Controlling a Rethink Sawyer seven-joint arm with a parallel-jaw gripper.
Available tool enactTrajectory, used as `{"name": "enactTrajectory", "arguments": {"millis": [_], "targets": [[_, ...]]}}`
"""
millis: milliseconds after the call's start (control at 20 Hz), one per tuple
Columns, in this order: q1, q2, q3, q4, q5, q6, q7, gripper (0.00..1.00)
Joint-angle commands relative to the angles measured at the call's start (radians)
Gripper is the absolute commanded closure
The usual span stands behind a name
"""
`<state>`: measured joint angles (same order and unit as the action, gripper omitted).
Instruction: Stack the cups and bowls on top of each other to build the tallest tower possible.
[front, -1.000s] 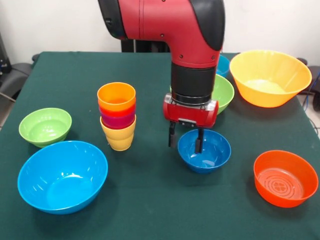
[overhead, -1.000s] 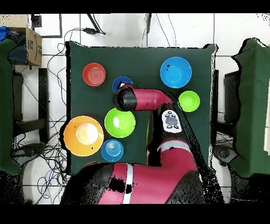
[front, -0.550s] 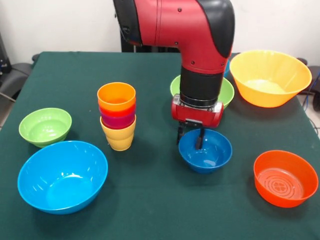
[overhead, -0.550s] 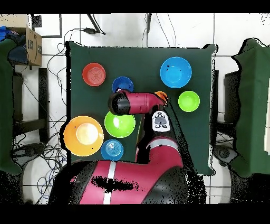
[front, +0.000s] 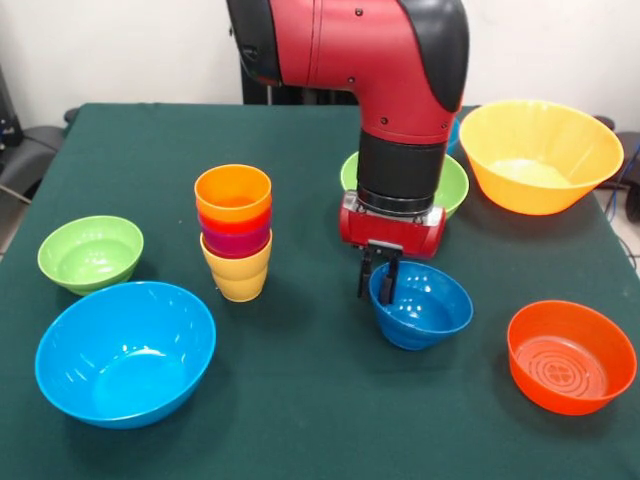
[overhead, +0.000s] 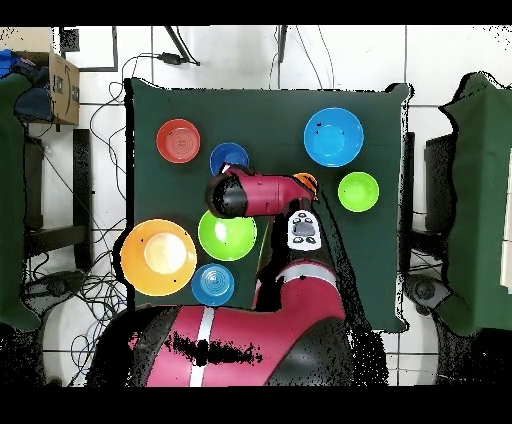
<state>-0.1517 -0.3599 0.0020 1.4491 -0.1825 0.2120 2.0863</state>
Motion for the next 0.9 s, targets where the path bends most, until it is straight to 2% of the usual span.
{"name": "enactTrajectory", "arguments": {"millis": [50, 150, 350, 500, 900], "targets": [[0.007, 0.067, 0.029, 0.021, 0.01, -0.006, 0.11, 1.0], [0.001, 0.032, 0.035, 0.037, 0.014, -0.01, 0.113, 1.0], [-0.071, -0.088, 0.137, 0.116, 0.033, 0.036, 0.076, 1.0], [-0.098, -0.162, 0.178, 0.137, 0.06, 0.129, 0.041, 1.0], [-0.115, -0.262, 0.206, 0.151, 0.114, 0.279, 0.015, 1.0]]}}
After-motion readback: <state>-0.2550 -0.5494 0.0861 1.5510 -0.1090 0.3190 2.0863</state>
